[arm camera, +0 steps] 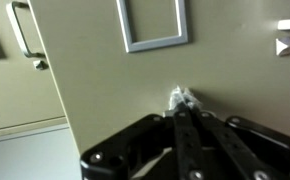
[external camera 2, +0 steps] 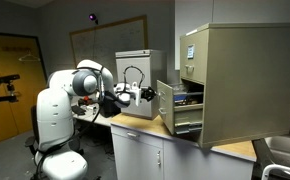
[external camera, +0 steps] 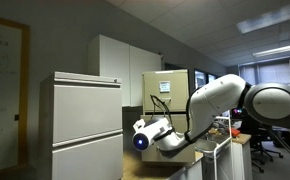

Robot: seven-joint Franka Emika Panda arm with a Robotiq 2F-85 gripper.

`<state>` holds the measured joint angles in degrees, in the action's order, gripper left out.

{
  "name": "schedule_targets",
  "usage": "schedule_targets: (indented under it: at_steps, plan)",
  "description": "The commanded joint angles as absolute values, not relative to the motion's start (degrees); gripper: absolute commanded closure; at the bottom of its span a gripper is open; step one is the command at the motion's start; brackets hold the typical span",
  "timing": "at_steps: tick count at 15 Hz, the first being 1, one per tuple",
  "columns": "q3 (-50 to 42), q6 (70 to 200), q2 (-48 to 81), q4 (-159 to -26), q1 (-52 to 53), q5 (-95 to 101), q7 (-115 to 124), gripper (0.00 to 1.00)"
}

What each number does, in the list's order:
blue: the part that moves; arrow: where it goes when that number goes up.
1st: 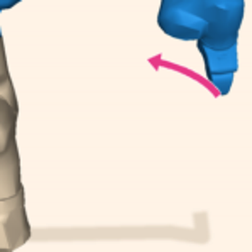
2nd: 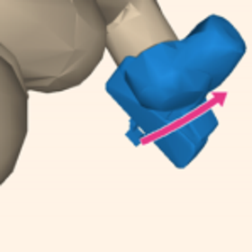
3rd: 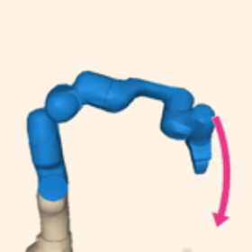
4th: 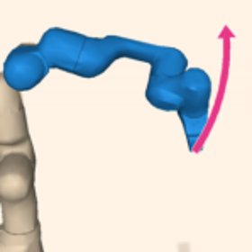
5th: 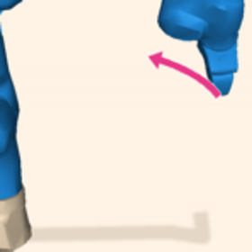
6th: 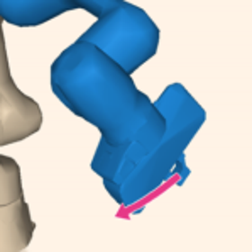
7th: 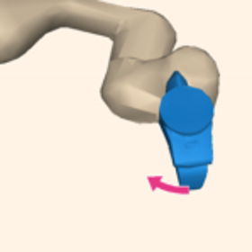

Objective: Close the bottom drawer of the filing cabinet

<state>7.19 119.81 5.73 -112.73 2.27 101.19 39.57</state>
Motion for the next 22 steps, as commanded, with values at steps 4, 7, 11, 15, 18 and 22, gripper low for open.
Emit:
schedule_targets:
  at_steps: [4,7,11,15,18,22]
  plan:
    - [1.5,119.3,13.5,-99.6,-0.6,102.4,41.4,1.00]
    - [0.4,119.0,16.9,-94.7,-1.4,101.5,42.4,1.00]
    - [-0.9,119.0,23.1,-86.9,-2.2,101.9,46.0,1.00]
    - [-1.6,118.2,27.8,-79.0,-3.4,99.0,48.6,1.00]
    - [-1.9,117.0,31.4,-72.4,-4.5,94.1,48.5,1.00]
    - [-3.1,114.6,36.2,-63.3,-4.6,86.0,47.4,1.00]
